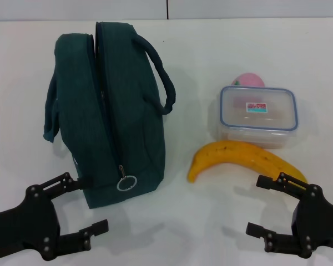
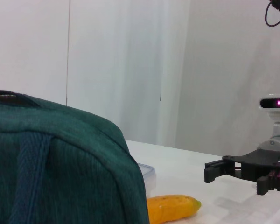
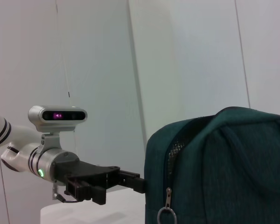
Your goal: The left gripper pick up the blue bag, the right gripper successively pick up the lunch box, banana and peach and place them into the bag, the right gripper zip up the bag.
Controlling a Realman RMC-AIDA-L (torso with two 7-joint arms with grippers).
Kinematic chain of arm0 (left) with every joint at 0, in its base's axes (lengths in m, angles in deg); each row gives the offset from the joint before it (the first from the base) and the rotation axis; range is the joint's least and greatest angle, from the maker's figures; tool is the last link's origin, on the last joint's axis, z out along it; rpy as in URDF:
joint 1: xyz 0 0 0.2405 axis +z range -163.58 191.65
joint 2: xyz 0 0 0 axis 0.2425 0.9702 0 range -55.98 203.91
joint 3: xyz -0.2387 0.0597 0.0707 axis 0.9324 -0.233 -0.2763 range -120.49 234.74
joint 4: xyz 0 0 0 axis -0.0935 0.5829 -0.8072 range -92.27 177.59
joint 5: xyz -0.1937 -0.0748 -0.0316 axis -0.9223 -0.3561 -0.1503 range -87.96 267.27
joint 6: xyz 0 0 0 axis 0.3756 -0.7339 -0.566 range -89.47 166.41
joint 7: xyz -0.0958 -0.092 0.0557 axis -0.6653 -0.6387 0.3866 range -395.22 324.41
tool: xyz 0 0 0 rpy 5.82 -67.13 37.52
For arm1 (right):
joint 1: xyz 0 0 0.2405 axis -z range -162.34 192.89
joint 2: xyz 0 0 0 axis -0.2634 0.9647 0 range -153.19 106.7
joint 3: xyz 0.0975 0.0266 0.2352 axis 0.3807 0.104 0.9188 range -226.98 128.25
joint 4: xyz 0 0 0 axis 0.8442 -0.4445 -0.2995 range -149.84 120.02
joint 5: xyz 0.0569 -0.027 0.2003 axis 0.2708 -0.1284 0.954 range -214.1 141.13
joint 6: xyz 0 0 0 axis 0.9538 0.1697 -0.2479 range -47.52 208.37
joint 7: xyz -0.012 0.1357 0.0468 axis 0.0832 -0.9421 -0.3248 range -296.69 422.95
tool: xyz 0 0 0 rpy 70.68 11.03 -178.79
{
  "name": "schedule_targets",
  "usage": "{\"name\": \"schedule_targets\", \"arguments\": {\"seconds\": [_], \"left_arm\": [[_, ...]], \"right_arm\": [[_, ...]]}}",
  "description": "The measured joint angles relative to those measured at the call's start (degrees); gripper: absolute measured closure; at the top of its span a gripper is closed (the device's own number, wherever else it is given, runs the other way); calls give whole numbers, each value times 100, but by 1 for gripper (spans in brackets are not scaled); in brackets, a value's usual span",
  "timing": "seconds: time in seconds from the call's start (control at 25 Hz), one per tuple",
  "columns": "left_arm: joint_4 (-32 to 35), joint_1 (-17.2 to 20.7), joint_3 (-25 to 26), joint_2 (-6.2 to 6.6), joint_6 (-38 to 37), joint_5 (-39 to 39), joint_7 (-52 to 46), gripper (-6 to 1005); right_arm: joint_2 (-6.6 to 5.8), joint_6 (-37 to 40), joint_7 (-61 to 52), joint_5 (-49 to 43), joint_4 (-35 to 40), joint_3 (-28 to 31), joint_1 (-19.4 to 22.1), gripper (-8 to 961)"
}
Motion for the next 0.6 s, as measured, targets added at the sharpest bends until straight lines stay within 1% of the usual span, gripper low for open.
{"name": "schedule_targets", "arguments": {"seconds": [0.48,0.6], "left_arm": [[-4,20,86,6,-27,5,-29,152],[-91,2,282,2,-190,-67,-217,152]], "right_arm": [[0,6,-17,3,0,-16,-3,83],[0,8,-22,4,0,-6,-3,84]]}}
